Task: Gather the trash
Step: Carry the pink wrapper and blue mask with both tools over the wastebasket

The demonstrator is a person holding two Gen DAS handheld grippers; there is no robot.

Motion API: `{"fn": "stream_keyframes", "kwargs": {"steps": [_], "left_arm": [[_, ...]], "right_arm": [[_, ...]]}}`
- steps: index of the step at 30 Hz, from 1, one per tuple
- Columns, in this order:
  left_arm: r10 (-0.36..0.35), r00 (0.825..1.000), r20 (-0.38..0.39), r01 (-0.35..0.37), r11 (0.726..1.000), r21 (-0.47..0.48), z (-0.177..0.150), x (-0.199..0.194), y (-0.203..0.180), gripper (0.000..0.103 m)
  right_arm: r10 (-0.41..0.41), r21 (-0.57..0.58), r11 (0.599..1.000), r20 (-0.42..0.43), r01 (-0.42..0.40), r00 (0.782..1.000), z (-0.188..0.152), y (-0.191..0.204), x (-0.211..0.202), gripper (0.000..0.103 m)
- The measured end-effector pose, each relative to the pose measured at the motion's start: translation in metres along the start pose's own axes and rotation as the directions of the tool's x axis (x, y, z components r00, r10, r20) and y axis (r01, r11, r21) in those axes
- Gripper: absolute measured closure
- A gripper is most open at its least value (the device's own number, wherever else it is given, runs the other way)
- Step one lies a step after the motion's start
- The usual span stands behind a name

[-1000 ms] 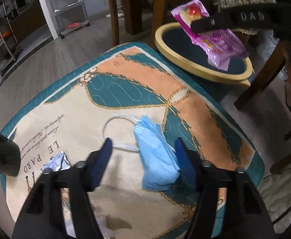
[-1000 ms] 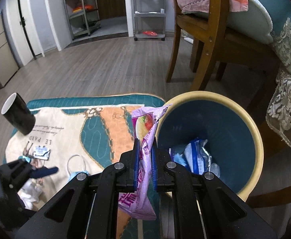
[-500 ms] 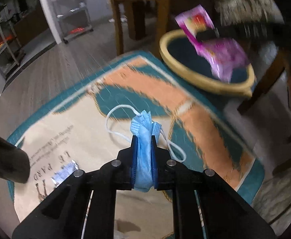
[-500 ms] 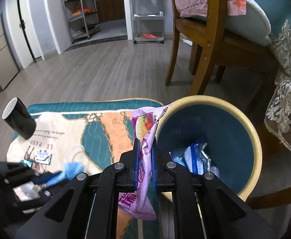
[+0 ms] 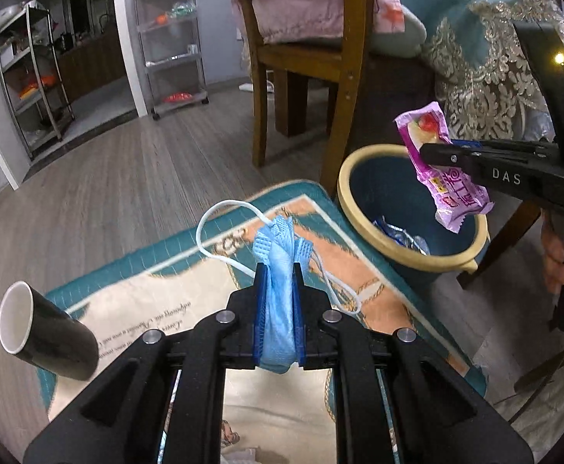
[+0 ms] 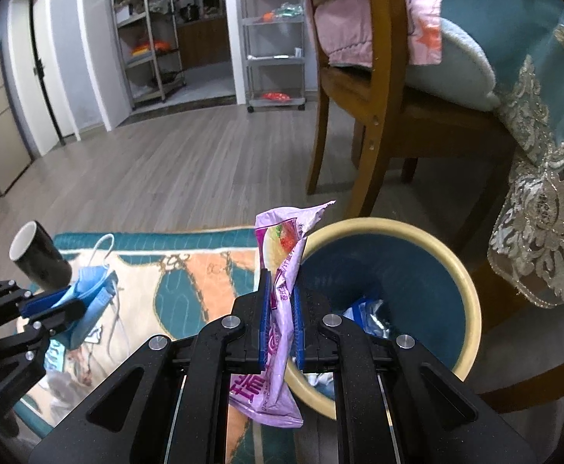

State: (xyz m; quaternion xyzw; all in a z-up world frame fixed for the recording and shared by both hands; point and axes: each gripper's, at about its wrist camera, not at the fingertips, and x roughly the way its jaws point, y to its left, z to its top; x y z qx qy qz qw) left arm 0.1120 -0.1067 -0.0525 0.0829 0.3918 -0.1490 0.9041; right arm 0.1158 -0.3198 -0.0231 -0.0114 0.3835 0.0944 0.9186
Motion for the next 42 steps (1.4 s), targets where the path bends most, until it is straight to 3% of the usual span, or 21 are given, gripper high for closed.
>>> {"fn": "stream_keyframes", "kwargs": {"steps": [11,22,29,42], "left_arm": [[0.005,0.999,0.038,-0.005,1.000,-0.004,0.018,0.000,-0.006,0.092],[-0.044,0.998,0.035,0.042,0.998,0.047,0.032,0.023,-0.043,0.092],[-0.094,0.995,0.013,0.093,0.992,0.082,0.039,0.047,-0.079,0.092],[-0.165,0.983,-0.085,0.176,0.972,0.153,0.040,0.098,-0.133,0.092]], "right_arm": [[-0.005,0.075,0.997,0.008,0.004,1.000,0.002,-0.029,-0.001,0.092],[-0.048,0.161,0.986,-0.017,0.050,0.999,-0.007,-0.071,0.007,0.092],[-0.085,0.252,0.963,-0.055,0.096,0.995,-0.019,-0.107,0.011,0.092],[-0.117,0.273,0.949,-0.156,0.157,0.981,-0.044,-0.137,0.028,0.091]]}}
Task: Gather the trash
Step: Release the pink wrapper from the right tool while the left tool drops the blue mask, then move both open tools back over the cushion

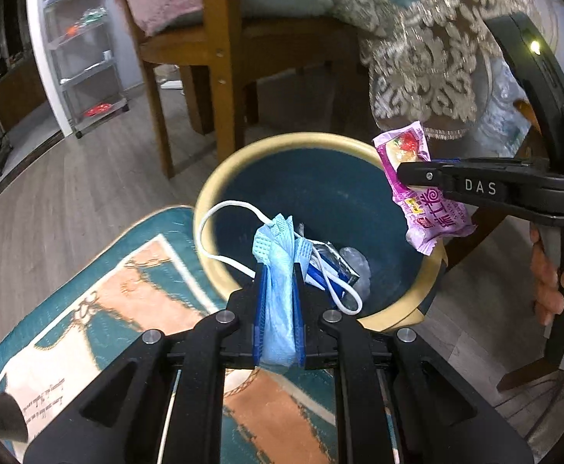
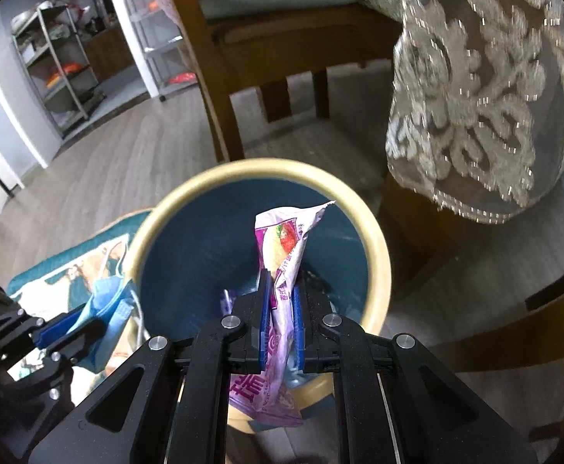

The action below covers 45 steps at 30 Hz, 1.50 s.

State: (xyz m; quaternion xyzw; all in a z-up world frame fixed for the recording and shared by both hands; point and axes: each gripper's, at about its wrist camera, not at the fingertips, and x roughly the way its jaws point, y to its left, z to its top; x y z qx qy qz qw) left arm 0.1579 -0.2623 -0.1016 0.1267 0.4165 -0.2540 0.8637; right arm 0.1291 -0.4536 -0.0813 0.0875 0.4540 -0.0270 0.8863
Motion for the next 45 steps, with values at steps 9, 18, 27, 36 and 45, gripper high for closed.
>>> {"fn": "stream_keyframes", "kwargs": {"steps": [9,18,27,36,45], "left_arm": [[0.030,1.000,-0.008,-0.029,0.999,0.017,0.002,0.018,-0.005,0.060],[0.043,0.999,0.001,-0.043,0.999,-0.032,0.001,0.011,0.009,0.050],[0.069,0.997,0.036,-0.068,0.997,-0.040,-0.009,-0.022,0.022,0.040],[0.130,0.989,0.067,-0.125,0.990,-0.065,-0.022,-0.064,0.041,0.024],[0.214,0.973,0.080,-0.208,0.975,-0.080,-0.049,-0.120,0.066,0.023]], "right_arm": [[-0.018,0.007,1.000,-0.003,0.018,1.000,-0.002,-0.001,0.007,0.076],[-0.016,0.016,1.000,0.011,0.016,1.000,0.004,-0.001,0.007,0.055],[-0.025,-0.031,0.999,0.055,0.027,0.998,0.006,0.015,-0.007,0.032],[0.024,-0.153,0.988,0.105,-0.008,0.994,0.002,0.063,-0.023,0.011],[0.093,-0.251,0.966,0.117,-0.061,0.989,-0.002,0.118,-0.035,0.009]]}}
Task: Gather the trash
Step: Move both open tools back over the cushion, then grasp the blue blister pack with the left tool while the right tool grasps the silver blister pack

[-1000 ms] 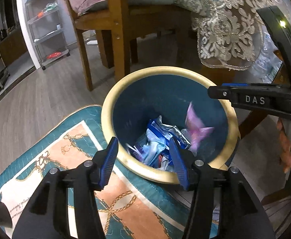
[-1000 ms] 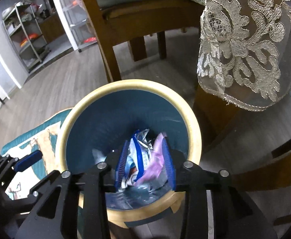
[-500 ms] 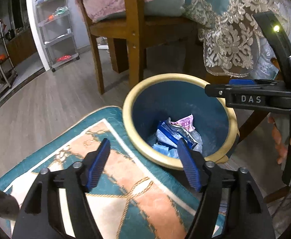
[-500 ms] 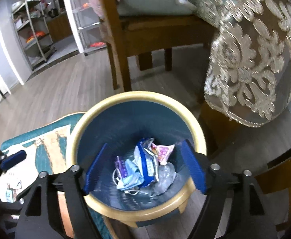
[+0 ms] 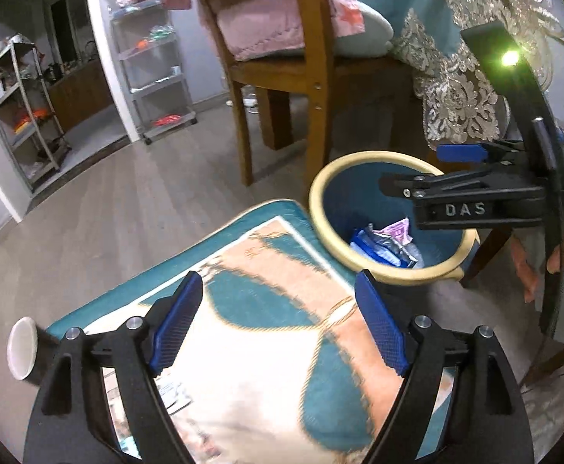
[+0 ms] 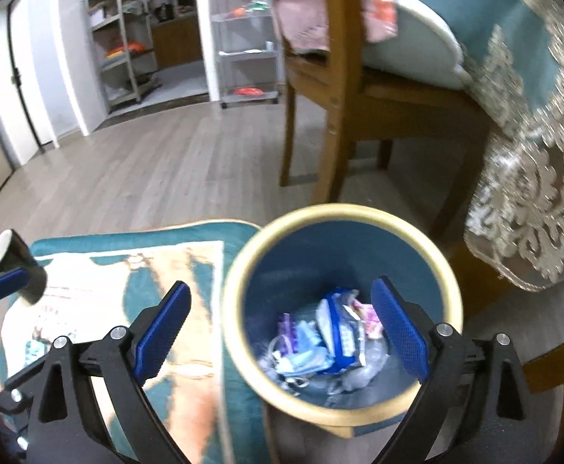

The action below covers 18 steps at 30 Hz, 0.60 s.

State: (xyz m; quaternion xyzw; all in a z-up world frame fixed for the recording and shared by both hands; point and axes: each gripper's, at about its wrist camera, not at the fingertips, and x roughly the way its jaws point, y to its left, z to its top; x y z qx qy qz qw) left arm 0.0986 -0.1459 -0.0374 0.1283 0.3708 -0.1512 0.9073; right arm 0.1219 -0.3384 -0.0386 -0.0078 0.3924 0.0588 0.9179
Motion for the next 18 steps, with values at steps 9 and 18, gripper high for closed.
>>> {"fn": "stream_keyframes", "kwargs": {"steps": [9,18], "left_arm": [[0.130,0.991,-0.028,-0.132,0.985,-0.110,-0.048,-0.048,0.073,0.023],[0.211,0.965,-0.156,-0.251,0.916,-0.313,-0.113,-0.060,0.154,0.024]], "right_arm": [[0.105,-0.106,0.989,0.012,-0.103,0.994,0.006,0.066,-0.002,0.009],[0.193,-0.176,0.965,-0.035,-0.196,0.981,0.002,0.139,0.010,0.009]]}}
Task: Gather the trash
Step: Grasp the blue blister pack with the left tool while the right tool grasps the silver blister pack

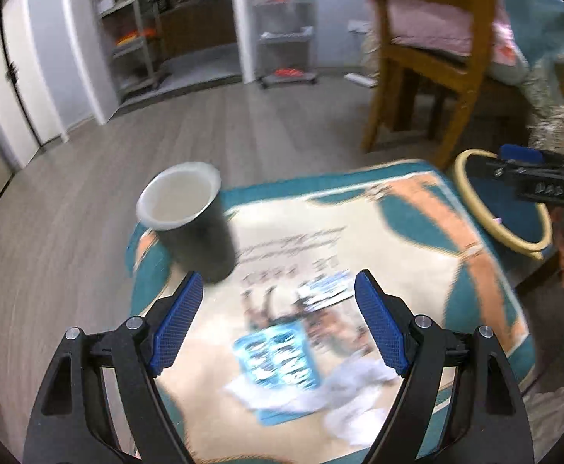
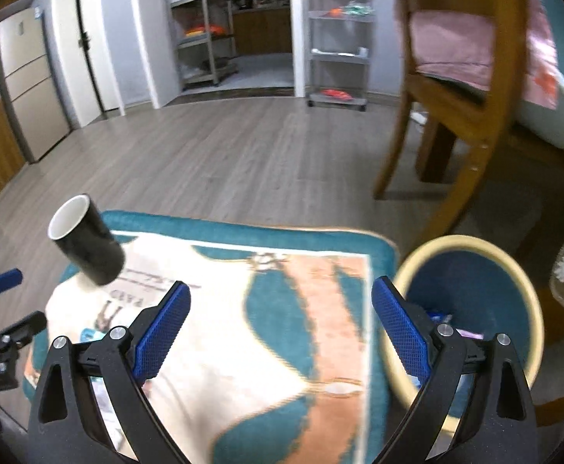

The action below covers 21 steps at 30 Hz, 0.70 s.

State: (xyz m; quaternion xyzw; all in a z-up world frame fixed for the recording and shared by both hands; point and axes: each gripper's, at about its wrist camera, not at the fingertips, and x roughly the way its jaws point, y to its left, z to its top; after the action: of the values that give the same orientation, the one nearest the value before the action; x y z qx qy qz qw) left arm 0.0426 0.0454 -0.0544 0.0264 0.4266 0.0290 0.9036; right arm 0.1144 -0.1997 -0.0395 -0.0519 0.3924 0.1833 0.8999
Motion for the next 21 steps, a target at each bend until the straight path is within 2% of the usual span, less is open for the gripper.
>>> {"fn": "stream_keyframes", "kwargs": {"steps": [8,12,16,21], "left_arm": [[0.037,0.997,-0.071,-0.041,0.998,-0.057,-0.026,0.016,0.040,0.024],[0.003,0.991,-0.132,-0.015,0.996,-0.093,-0.041,0.036,0.043,0.023],[-0.050,0.978,-0.203,0.023,0.990,-0.136,-0.055,0.060,0.040,0.023],[-0.078,0.971,-0.225,0.064,0.996,-0.065,-0.057,0.073,0.019,0.023]], "right_arm": [[0.047,-0.094,0.994,-0.074,-0.054,0.996,-0.006,0.054,0.030,0.009],[0.028,-0.159,0.986,-0.122,-0.047,0.992,-0.014,0.076,0.049,0.009],[0.030,-0.160,0.986,-0.143,-0.053,0.989,-0.016,0.083,0.060,0.009],[0.026,-0.169,0.984,-0.168,-0.055,0.985,-0.021,0.085,0.071,0.009]]}}
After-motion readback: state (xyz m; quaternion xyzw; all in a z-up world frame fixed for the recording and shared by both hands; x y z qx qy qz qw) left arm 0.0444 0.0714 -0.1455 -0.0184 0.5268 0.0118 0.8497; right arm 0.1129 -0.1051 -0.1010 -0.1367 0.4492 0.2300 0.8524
